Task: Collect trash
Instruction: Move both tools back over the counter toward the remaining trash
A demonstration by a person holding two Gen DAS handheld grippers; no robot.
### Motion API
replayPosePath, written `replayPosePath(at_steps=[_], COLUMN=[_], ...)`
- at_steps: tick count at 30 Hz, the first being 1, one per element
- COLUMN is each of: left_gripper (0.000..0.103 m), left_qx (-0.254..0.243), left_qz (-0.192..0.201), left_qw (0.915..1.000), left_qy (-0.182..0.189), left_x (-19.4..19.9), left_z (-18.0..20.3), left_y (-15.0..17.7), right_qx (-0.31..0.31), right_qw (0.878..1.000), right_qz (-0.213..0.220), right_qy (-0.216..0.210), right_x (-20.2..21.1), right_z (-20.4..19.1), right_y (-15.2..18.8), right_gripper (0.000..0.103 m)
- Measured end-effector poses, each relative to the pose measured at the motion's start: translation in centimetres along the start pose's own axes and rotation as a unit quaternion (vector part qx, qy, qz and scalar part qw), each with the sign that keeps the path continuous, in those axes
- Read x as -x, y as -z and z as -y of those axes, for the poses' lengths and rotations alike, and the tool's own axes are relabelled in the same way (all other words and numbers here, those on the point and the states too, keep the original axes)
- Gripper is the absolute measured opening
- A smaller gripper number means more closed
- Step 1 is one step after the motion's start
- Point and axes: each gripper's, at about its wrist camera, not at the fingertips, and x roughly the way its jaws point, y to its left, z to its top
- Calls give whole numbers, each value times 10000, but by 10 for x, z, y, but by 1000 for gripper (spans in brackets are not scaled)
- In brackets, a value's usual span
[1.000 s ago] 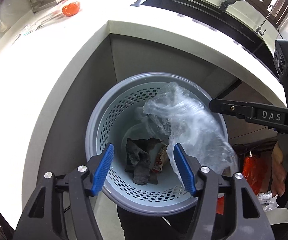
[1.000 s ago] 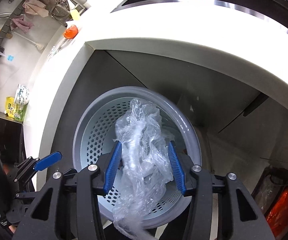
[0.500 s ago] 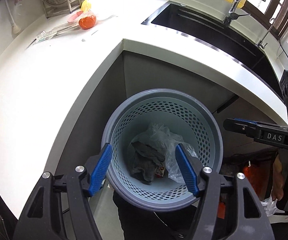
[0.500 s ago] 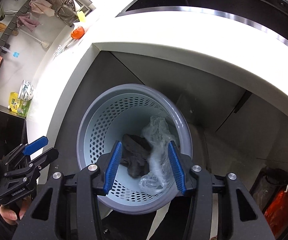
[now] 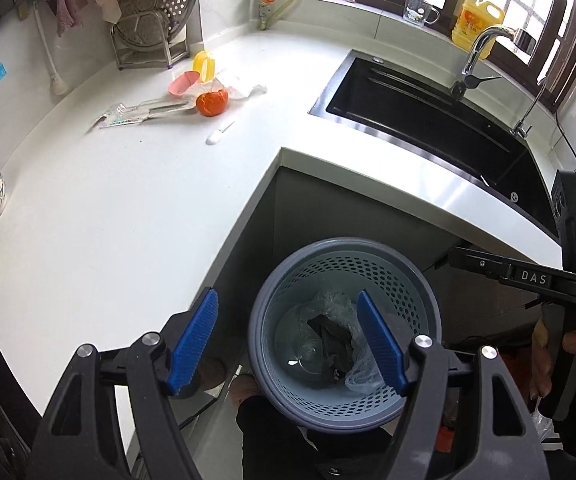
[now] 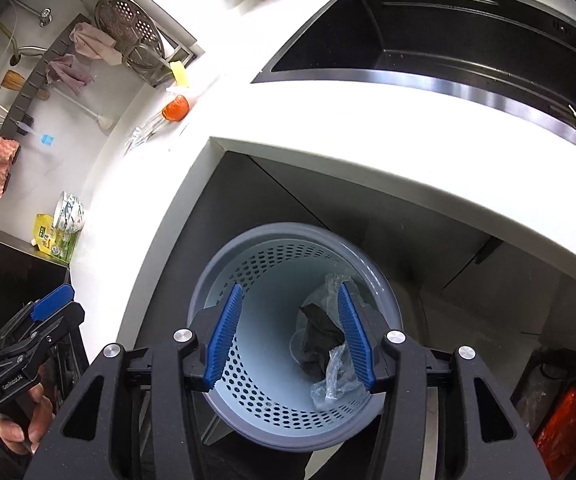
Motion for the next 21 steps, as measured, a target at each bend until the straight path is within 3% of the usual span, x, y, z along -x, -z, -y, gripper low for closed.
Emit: replayPosePath(at_steps=[13, 21], left_gripper=[71, 77], left_qx=[69, 156], left_qz=[291, 495], left_qw=[9992, 9984], left_qy=[261, 231], left_x=[3, -3], left_z=[-61, -111], left_y=[-43, -73], right_qx=[225, 251], right_qw=[9992, 9983], right_qz=[263, 430], right_qy=[199, 308], right_x=[-4, -24], right_z=[-67, -113], right_y=[-28, -51], right_gripper=[48, 48])
